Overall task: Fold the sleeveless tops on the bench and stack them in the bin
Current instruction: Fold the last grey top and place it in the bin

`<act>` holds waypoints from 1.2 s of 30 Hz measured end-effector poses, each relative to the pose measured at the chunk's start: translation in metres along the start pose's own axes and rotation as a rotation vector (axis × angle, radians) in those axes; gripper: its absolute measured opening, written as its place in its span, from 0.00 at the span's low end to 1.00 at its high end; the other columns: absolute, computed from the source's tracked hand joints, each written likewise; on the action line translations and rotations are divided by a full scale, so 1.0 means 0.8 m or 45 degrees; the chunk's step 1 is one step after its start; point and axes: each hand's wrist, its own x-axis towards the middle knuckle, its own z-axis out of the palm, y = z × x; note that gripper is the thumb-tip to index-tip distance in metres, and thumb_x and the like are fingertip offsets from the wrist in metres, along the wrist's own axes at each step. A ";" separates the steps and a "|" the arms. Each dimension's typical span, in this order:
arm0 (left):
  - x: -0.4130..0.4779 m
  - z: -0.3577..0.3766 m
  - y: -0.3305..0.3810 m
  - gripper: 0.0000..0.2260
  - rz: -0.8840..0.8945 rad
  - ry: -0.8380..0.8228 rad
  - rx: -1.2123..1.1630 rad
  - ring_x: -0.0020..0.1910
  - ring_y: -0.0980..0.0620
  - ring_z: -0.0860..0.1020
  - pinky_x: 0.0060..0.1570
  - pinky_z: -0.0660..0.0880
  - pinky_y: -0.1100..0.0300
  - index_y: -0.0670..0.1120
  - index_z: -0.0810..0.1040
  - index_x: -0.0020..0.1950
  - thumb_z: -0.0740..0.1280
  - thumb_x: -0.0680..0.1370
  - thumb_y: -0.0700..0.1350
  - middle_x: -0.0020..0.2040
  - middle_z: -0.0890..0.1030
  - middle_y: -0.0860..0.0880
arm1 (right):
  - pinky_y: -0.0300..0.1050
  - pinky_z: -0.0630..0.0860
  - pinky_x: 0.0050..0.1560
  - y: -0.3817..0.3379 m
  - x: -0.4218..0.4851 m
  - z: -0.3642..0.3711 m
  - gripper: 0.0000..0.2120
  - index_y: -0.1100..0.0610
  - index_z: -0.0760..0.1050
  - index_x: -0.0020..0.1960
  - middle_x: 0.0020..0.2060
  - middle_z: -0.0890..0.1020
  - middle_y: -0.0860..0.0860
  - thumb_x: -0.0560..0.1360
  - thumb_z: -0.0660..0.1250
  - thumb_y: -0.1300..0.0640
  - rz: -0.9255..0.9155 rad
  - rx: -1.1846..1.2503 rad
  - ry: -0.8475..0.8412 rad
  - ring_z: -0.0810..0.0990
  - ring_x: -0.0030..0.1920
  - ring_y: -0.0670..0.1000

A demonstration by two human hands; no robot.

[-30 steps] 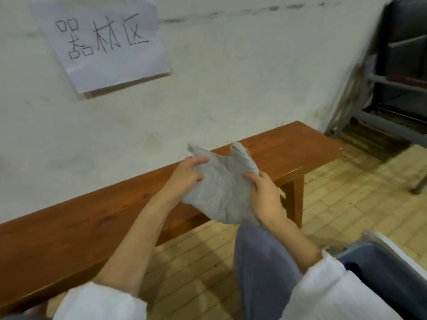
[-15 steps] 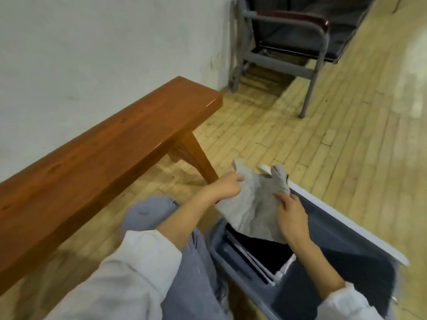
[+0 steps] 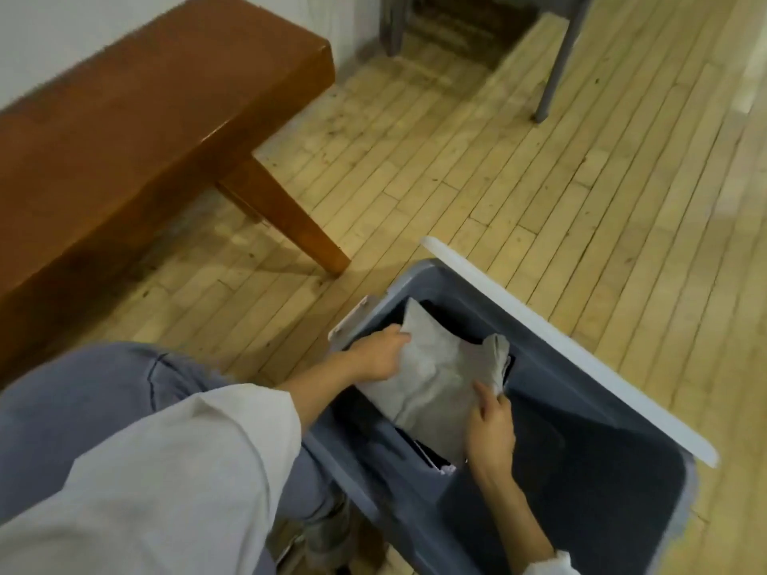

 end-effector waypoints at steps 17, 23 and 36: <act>0.015 0.073 -0.041 0.35 -0.083 -0.193 0.545 0.76 0.39 0.46 0.75 0.49 0.48 0.44 0.43 0.78 0.61 0.78 0.42 0.77 0.39 0.40 | 0.57 0.46 0.75 0.073 0.061 0.090 0.35 0.65 0.50 0.76 0.75 0.51 0.65 0.78 0.62 0.51 -0.113 -0.693 0.105 0.46 0.76 0.62; 0.008 0.090 -0.052 0.39 -0.121 -0.259 0.646 0.76 0.39 0.42 0.75 0.47 0.47 0.42 0.38 0.77 0.62 0.77 0.43 0.76 0.33 0.38 | 0.59 0.36 0.73 0.071 0.059 0.096 0.33 0.64 0.57 0.75 0.76 0.50 0.64 0.78 0.61 0.48 -0.114 -0.767 0.051 0.44 0.76 0.61; 0.008 0.080 -0.052 0.36 -0.066 -0.212 0.480 0.76 0.40 0.48 0.74 0.50 0.48 0.44 0.44 0.78 0.62 0.77 0.42 0.77 0.38 0.42 | 0.60 0.39 0.74 0.080 0.091 0.064 0.32 0.56 0.46 0.78 0.76 0.43 0.63 0.80 0.50 0.42 -0.020 -0.911 -0.012 0.40 0.76 0.63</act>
